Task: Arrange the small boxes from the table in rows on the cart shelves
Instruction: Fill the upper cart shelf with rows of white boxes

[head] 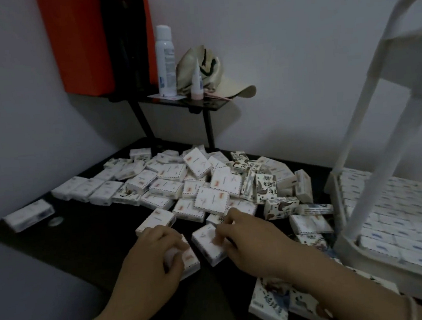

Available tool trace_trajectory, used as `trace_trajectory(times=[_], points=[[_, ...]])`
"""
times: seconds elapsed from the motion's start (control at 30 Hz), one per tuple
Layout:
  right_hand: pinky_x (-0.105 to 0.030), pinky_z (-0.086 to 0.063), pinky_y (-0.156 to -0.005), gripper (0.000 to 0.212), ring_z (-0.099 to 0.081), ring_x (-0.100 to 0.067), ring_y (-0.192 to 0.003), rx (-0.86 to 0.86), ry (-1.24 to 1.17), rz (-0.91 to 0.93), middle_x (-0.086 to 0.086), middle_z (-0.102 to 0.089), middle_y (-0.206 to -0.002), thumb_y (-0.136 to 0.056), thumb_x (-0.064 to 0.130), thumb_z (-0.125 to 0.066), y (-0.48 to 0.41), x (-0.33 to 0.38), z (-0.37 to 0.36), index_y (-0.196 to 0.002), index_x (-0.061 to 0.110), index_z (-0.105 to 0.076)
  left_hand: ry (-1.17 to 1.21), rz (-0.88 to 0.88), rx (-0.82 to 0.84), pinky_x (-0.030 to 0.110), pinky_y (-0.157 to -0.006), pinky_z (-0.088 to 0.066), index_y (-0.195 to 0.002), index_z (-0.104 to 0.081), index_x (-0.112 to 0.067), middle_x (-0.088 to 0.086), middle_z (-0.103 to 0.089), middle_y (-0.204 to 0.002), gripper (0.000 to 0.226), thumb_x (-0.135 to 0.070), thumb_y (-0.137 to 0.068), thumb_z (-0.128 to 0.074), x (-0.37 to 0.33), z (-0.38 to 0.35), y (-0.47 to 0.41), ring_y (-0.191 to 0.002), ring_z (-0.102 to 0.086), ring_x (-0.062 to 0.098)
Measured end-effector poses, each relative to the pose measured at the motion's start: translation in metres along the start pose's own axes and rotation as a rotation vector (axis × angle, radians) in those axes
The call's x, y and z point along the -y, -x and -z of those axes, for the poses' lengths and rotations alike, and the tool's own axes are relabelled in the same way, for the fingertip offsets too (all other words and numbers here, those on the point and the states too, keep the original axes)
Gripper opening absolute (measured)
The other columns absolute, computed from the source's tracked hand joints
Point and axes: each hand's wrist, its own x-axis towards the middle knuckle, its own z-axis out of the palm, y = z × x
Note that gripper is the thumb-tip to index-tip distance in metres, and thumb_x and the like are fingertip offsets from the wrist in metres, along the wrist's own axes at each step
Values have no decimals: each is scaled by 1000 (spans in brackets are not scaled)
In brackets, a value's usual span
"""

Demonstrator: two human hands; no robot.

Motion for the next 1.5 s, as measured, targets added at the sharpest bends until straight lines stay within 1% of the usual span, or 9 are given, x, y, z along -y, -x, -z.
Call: trace_trajectory(times=[0.13,0.37,0.57,0.7,0.87,1.03,1.2,1.37,1.5], points=[[-35,-48,-81,24,-55,-21,-96,-55,-142,-179,0,-48,-114,-97,42,-47,-6,6,0,-110,23,-53,64,-2,-35,16,-86,-40,-102,-57,-39,-29,-52,-106,27,-22,-84,-68,3,10,-2,-105,-47,-8],[-32,-45,-71,52,-59,-22,-93,-138,19,-326,1,-55,-100,-83,71,-51,-12,16,-14,-96,21,-53,-140,9,110,15,-81,-34,-117,-56,-41,-28,-49,-110,61,-75,-68,-46,7,18,-3,-108,-39,-5],[-28,-44,-65,46,-61,-14,-84,-306,-87,-247,9,-60,-88,-82,52,-67,2,14,-17,-113,29,-42,-147,44,159,21,-89,-36,-120,-44,-46,-25,-42,-110,57,-63,-72,-68,-1,24,-6,-105,-43,-1],[-24,-50,-60,37,-62,-8,-66,-349,-422,-179,5,-65,-79,-83,40,-70,24,2,-11,-107,39,-42,60,86,157,19,-83,-45,-116,-47,-45,-24,-49,-107,63,-51,-64,-82,-5,21,-9,-99,-49,-6],[-35,-58,-78,27,-68,-5,-85,-406,-756,-128,9,-69,-98,-88,40,-63,59,-11,14,-111,49,-52,315,254,258,13,-69,-48,-113,-55,-44,-14,-56,-110,51,-37,-70,-83,-31,20,-20,-91,-59,-1],[-26,-55,-60,28,-68,-10,-75,-539,-832,-128,9,-68,-96,-92,20,-61,103,-21,54,-105,45,-62,708,309,275,27,-66,-58,-108,-58,-30,-6,-56,-112,45,-14,-73,-81,-98,39,-50,-95,-65,16],[-15,-43,-51,30,-63,-6,-60,-718,-752,-166,8,-68,-80,-91,15,-59,152,-34,111,-100,43,-66,931,206,299,34,-61,-60,-102,-53,-4,14,-69,-101,37,-2,-74,-76,-174,59,-80,-80,-72,25],[-18,-40,-49,22,-53,-7,-60,-787,-683,-215,6,-64,-76,-90,19,-51,199,-45,164,-93,37,-63,998,37,231,30,-59,-58,-100,-65,-14,7,-71,-89,46,-25,-57,-78,-242,92,-112,-71,-71,19],[-25,-46,-51,28,-55,-8,-61,-845,-562,-221,6,-65,-75,-74,27,-38,216,-50,208,-89,28,-62,854,-264,146,17,-60,-54,-90,-74,-27,-8,-74,-81,24,-35,-67,-74,-304,115,-136,-69,-66,3]])
